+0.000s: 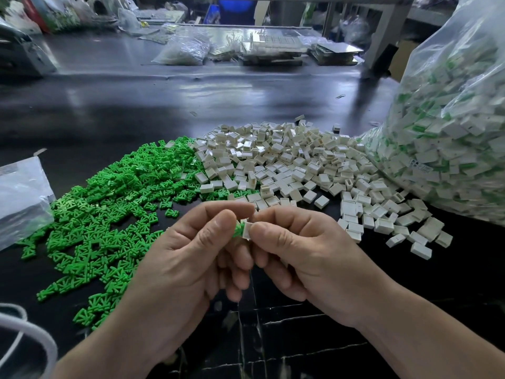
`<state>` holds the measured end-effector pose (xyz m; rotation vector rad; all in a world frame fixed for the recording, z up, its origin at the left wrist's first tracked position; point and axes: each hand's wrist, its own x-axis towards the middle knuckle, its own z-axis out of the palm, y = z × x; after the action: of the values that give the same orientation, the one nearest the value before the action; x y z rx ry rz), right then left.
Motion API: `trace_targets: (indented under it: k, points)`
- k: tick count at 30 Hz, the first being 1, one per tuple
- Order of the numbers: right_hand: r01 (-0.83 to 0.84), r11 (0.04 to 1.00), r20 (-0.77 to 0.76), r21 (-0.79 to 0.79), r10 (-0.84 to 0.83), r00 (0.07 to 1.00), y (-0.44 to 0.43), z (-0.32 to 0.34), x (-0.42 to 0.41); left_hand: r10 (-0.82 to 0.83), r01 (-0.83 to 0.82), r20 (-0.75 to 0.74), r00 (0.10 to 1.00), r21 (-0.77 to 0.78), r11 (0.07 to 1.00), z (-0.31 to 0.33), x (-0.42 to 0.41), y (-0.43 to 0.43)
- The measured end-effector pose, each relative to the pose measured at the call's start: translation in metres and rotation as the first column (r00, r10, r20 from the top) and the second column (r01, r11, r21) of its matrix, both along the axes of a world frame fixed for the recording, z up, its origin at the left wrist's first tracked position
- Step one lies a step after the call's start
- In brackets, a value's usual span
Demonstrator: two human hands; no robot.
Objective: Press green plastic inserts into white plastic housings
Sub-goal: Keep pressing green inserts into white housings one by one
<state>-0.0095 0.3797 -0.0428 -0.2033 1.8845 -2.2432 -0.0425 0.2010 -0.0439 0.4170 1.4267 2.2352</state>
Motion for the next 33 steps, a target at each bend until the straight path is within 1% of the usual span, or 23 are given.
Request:
trace_targets:
  k: [2,4,6,12,15,19,22,24,26,28,30,33]
  points:
    - [-0.038,0.997,0.055,-0.063,0.041,0.998,0.001,0.000,0.000,-0.142,0.132,0.080,0.987,0.116,0.984,0.002,0.002,0.001]
    - [-0.070,0.992,0.091,-0.102,0.079,0.993,0.002,0.000,-0.001,-0.230,0.198,0.142,0.963,0.207,0.958,0.004,0.002,0.001]
    - [-0.087,0.991,0.106,-0.106,0.098,0.990,0.002,0.002,-0.001,-0.243,0.197,0.185,0.952,0.235,0.952,0.004,0.002,0.001]
    - [-0.088,0.993,0.137,-0.076,0.098,0.986,0.004,0.005,-0.002,-0.199,0.143,0.251,0.947,0.224,0.964,0.003,0.002,0.004]
    - [-0.079,0.994,0.136,-0.078,0.089,0.987,0.000,0.006,0.000,-0.174,0.124,0.245,0.954,0.207,0.970,0.002,0.003,0.004]
    - [-0.038,0.991,0.145,-0.131,0.057,0.988,-0.004,0.006,0.000,-0.157,0.103,0.203,0.967,0.254,0.962,0.001,0.005,0.008]
    - [-0.015,0.991,0.132,-0.132,0.033,0.991,-0.007,0.006,0.001,-0.120,0.075,0.167,0.979,0.255,0.964,0.001,0.007,0.013]
    - [-0.004,0.991,0.134,-0.133,0.022,0.991,-0.009,0.006,0.002,-0.102,0.057,0.168,0.980,0.252,0.966,0.000,0.008,0.014]
    - [-0.022,0.985,0.132,-0.173,0.045,0.990,-0.011,0.008,0.003,-0.122,0.074,0.161,0.979,0.279,0.958,0.000,0.009,0.013]
    - [-0.048,0.977,0.128,-0.208,0.076,0.989,-0.010,0.009,0.002,-0.174,0.126,0.127,0.977,0.315,0.941,0.000,0.008,0.011]
    - [-0.049,0.977,0.126,-0.206,0.076,0.989,-0.009,0.007,0.003,-0.190,0.152,0.104,0.976,0.298,0.942,0.000,0.007,0.010]
    - [-0.035,0.981,0.130,-0.190,0.060,0.990,-0.010,0.005,0.004,-0.162,0.127,0.120,0.980,0.257,0.958,0.000,0.007,0.009]
